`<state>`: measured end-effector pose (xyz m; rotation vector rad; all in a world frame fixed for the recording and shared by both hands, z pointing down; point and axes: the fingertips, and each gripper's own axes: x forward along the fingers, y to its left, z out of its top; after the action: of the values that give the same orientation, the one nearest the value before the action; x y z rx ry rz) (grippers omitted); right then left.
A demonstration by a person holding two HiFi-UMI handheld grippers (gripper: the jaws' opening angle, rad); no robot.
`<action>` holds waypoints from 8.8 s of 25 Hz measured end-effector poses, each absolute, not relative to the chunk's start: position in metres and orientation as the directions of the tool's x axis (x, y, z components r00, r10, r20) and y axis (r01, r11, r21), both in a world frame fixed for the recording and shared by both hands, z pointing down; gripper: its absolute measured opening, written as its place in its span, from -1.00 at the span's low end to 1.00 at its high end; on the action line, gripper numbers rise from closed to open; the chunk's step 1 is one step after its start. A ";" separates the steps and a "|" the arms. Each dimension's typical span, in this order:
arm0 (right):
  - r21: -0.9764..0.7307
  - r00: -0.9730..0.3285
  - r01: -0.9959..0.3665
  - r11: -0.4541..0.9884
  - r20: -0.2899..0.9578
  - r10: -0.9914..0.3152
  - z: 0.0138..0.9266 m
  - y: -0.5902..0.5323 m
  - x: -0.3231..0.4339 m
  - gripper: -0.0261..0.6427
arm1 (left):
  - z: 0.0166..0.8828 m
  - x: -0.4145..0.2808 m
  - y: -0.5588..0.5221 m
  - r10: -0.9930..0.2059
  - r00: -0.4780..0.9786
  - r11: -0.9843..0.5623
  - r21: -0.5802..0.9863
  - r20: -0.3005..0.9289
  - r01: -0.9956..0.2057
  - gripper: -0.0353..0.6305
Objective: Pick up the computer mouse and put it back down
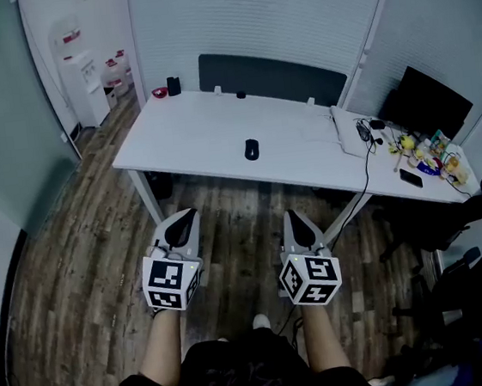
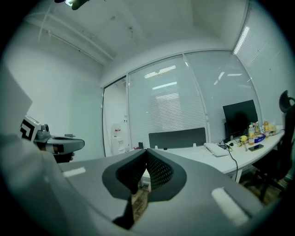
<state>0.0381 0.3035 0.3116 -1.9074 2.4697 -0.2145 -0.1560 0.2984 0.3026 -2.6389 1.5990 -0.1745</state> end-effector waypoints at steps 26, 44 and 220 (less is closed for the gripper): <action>-0.060 -0.293 -0.955 0.289 0.086 -0.952 0.330 0.234 0.035 -0.89 | 0.324 -0.148 0.225 -0.879 0.468 -0.474 -0.077 0.091 -0.877 -0.89; -0.115 -0.298 -0.952 0.282 0.163 -0.940 0.373 0.081 0.069 -0.89 | 0.364 -0.117 0.077 -0.878 0.440 -0.458 -0.063 0.187 -0.887 -0.89; -0.117 -0.227 -0.967 0.225 -0.001 -0.974 0.285 -0.187 0.117 -0.01 | 0.291 -0.034 -0.206 -0.830 0.552 -0.557 -0.093 0.079 -0.825 -0.89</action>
<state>0.1172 -0.1869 0.2855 -1.9059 2.4002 -0.1396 -0.0337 -0.2057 0.2906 -2.7272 1.4560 -0.1759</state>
